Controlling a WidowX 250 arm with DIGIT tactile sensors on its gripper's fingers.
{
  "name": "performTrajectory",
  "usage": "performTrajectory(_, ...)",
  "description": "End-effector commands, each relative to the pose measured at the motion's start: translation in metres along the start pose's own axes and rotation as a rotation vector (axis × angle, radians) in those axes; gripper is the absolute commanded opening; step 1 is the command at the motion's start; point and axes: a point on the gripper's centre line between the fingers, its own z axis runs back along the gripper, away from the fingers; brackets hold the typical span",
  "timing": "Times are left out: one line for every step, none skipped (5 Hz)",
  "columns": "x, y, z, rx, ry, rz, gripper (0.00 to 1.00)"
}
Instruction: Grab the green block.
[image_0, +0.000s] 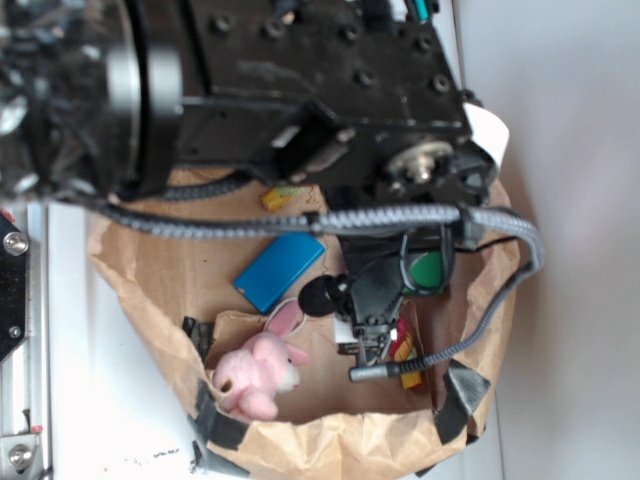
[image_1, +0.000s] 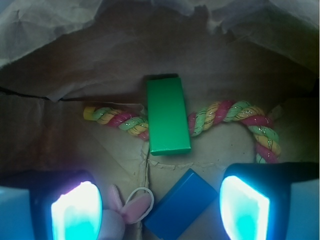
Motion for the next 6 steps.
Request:
performTrajectory(0.007, 0.003, -0.005, 0.014, -0.012, -0.019, 1.00)
performTrajectory(0.007, 0.003, -0.018, 0.033, -0.012, -0.037, 1.00)
performTrajectory(0.006, 0.000, -0.034, 0.066, -0.006, -0.059, 1.00)
performTrajectory(0.005, -0.002, -0.043, 0.087, -0.007, -0.076, 1.00)
performTrajectory(0.004, -0.004, -0.048, 0.097, -0.011, -0.077, 1.00)
performTrajectory(0.002, -0.010, -0.052, 0.100, -0.004, -0.088, 1.00)
